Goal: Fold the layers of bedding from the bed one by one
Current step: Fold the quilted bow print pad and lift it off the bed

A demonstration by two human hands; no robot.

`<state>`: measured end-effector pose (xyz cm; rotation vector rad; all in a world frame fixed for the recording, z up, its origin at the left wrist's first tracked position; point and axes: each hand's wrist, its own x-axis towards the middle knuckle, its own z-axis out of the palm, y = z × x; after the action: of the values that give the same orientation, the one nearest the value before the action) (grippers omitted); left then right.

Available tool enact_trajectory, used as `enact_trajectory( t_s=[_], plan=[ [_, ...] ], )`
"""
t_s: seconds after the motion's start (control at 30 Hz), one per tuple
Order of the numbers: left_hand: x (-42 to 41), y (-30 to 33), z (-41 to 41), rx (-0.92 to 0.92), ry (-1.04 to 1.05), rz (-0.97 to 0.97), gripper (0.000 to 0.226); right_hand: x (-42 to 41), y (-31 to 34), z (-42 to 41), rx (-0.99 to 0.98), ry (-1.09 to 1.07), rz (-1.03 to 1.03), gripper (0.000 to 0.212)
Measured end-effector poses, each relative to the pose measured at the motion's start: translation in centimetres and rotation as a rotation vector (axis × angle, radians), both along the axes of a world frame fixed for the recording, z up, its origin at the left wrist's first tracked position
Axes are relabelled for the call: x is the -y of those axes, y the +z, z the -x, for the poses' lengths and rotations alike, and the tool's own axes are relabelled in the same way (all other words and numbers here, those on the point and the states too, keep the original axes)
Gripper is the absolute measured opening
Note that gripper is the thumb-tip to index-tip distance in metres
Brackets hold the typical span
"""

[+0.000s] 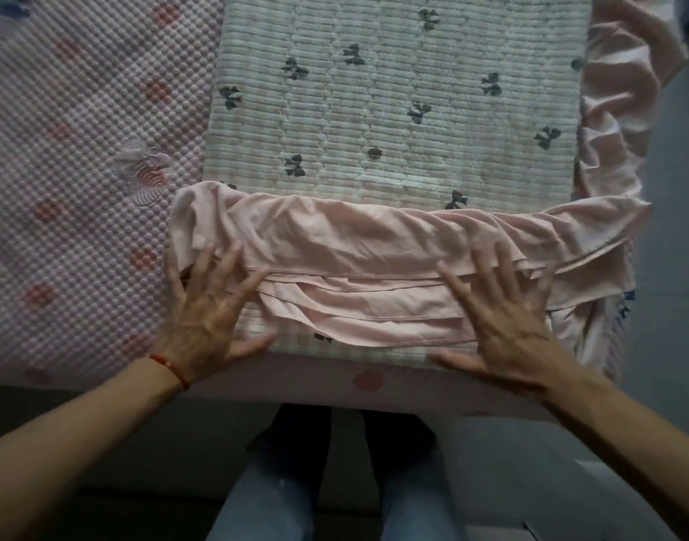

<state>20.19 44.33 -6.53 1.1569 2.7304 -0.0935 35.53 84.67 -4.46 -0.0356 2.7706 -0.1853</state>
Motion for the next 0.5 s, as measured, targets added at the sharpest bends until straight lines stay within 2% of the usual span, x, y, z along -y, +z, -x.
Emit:
enact_trajectory(
  t_s=[0.1,0.17,0.2,0.27,0.37,0.43,0.5],
  plan=[
    [1.4,-0.3,-1.6,0.048,-0.119,0.148,0.103,1.7,-1.6,-2.3,0.142,0.095,-0.078,0.124],
    [2.1,-0.3,-1.1,0.102,-0.026,0.205,0.109,1.2,-2.1,-3.3,0.179,0.069,-0.096,0.126],
    [2.5,-0.1,-0.7,0.135,0.028,0.18,0.107,0.9,-1.9,-3.6,0.153,0.049,-0.083,0.116],
    [3.5,0.6,0.4,0.191,0.062,0.019,0.089,0.0,-0.9,-3.6,0.032,0.017,-0.017,0.085],
    [4.4,2.7,1.3,0.296,0.208,-0.348,0.054,-1.8,2.5,-2.9,-0.199,-0.147,0.082,0.043],
    [3.6,5.3,2.5,0.31,0.363,-0.508,0.036,-3.3,5.2,-1.4,-0.261,-0.238,0.074,0.036],
    [2.2,8.1,4.6,0.267,0.429,-0.595,0.029,-5.1,7.4,0.8,-0.308,-0.27,0.032,0.035]
  ],
)
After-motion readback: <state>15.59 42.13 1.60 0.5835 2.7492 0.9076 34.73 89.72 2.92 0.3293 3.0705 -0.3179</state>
